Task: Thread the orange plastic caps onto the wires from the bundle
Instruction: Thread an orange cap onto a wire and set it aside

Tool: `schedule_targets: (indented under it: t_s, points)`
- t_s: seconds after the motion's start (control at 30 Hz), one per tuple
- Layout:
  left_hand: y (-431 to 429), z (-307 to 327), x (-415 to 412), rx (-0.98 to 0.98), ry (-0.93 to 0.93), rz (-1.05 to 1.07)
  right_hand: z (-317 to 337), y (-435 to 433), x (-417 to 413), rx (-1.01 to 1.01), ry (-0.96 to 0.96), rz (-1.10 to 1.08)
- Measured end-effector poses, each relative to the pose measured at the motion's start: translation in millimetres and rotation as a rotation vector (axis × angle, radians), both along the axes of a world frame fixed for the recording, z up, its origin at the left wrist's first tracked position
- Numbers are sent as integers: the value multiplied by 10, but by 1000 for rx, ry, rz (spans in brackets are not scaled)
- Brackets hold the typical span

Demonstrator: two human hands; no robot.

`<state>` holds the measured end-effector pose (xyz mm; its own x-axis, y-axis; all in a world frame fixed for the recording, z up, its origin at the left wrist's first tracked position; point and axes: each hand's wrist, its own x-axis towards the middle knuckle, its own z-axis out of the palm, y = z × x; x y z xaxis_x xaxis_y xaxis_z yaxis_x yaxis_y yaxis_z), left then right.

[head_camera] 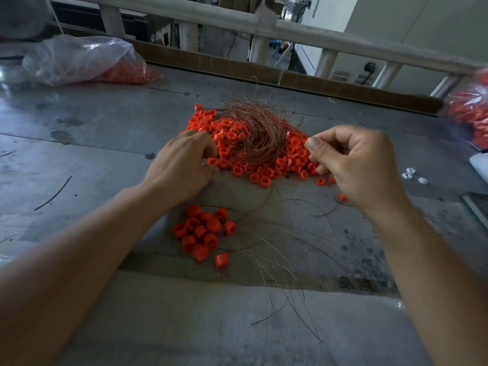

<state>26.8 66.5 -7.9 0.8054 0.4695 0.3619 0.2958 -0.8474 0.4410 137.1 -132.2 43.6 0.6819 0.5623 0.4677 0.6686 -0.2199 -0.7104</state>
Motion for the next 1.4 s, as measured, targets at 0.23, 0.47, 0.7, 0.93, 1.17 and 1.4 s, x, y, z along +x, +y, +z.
schedule_targets:
  t_s: [0.23, 0.47, 0.7, 0.93, 1.17, 1.4]
  points:
    - [10, -30, 11, 32, 63, -21, 19, -39, 70, 67, 14, -54]
    - [16, -10, -24, 35, 55, -3, -82, -9, 124, -154, -14, -35]
    - [-3, 35, -110, -38, -37, -27, -274, 64, 113, -640, -102, 72]
    - [-87, 100, -136, -74, -108, -28, -287, 114, 76, -666, -185, 68]
    - [-135, 142, -154, -120, -158, -7, -312, 117, 86, -652, -211, 63]
    - [-128, 106, -161, -148, -97, -44, -299, 120, 47, -639, -204, 71]
